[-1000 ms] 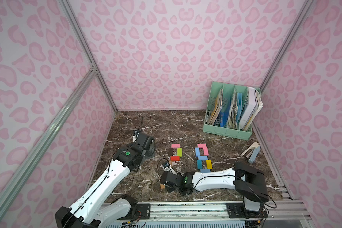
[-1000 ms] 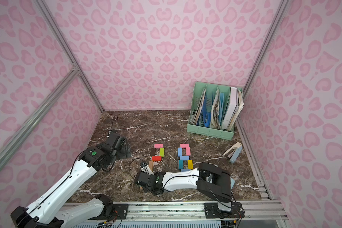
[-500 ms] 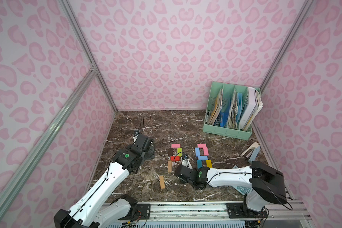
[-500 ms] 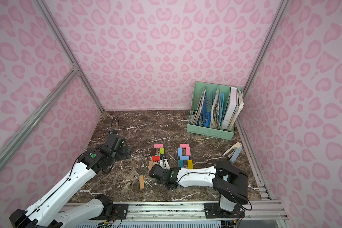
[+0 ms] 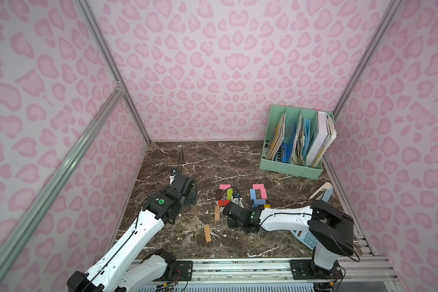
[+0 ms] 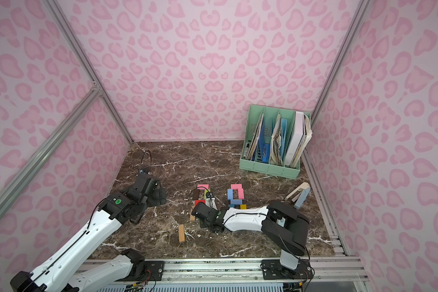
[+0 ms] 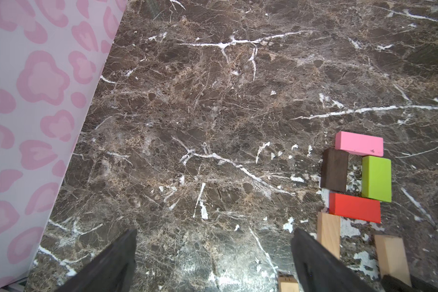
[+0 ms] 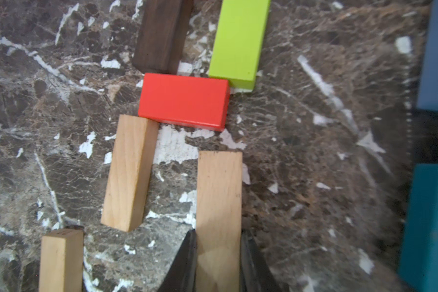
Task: Assemble the number 8 with building blocks
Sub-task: Assemble the building block at the center of the board.
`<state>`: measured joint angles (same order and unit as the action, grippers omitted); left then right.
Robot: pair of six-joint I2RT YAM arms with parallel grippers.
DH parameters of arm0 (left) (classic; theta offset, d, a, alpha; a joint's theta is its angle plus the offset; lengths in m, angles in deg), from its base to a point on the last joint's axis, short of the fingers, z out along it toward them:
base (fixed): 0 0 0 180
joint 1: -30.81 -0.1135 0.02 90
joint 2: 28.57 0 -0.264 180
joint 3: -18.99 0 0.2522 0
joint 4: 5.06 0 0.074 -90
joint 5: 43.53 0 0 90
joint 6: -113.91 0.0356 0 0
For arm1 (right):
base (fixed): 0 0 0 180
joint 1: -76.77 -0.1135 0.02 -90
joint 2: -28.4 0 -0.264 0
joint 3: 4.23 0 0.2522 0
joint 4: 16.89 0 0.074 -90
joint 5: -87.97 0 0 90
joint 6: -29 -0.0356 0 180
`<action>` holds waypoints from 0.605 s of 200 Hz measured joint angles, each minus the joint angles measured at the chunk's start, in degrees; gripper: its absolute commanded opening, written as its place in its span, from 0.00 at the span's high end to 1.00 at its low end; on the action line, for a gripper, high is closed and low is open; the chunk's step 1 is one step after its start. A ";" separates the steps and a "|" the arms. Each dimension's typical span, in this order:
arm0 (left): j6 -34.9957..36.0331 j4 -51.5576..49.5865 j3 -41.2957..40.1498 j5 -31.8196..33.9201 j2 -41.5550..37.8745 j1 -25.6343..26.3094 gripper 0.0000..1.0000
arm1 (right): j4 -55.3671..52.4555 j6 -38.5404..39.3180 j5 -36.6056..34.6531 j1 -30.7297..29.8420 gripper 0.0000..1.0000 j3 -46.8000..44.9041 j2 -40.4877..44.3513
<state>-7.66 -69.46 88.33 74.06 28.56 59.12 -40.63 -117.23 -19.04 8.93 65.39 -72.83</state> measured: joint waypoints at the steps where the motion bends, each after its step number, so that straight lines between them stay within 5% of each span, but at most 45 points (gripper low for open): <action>1: 0.00 0.00 0.00 0.00 0.00 -0.02 0.01 | 0.00 0.00 0.11 0.00 0.77 0.15 -0.17; 85: 0.00 0.00 0.00 -0.04 0.28 -0.07 0.01 | -2.12 -2.64 0.81 -0.48 0.52 1.51 -2.05; 121: 0.00 0.00 0.00 -0.04 0.33 -0.07 0.01 | -3.26 -3.54 0.13 -0.72 0.53 2.14 -2.10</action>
<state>-7.66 -69.46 88.33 74.02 28.89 59.06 -43.88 -120.77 -18.91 8.21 67.53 -74.93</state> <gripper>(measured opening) 0.987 0.495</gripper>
